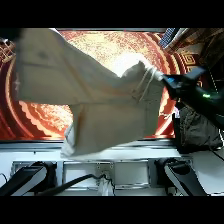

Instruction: Fold the clothes and pants, and hang the long-sleeved shirts on hangers.

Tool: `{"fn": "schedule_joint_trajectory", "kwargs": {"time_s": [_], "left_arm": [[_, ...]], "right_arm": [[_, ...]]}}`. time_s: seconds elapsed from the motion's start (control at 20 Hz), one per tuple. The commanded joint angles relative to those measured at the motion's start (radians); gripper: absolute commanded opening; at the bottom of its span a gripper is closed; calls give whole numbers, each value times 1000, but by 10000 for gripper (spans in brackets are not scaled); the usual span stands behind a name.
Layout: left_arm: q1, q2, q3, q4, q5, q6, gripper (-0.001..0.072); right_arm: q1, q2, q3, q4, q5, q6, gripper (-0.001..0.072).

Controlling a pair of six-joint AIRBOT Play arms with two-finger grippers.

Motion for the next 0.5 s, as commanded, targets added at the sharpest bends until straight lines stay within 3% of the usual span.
{"fn": "schedule_joint_trajectory", "kwargs": {"time_s": [0.0,0.2,0.35,0.45], "left_arm": [[-97,-163,-68,85,76,3,3],[-134,-275,-69,86,201,3,2],[-115,-280,-70,93,217,3,2],[-101,-264,-71,95,166,3,2]], "right_arm": [[0,-182,-140,-60,-209,71,14],[-3,-439,-122,54,-488,63,14],[-39,-513,-84,66,-506,50,13],[-63,-496,-76,75,-463,-33,12]]}}
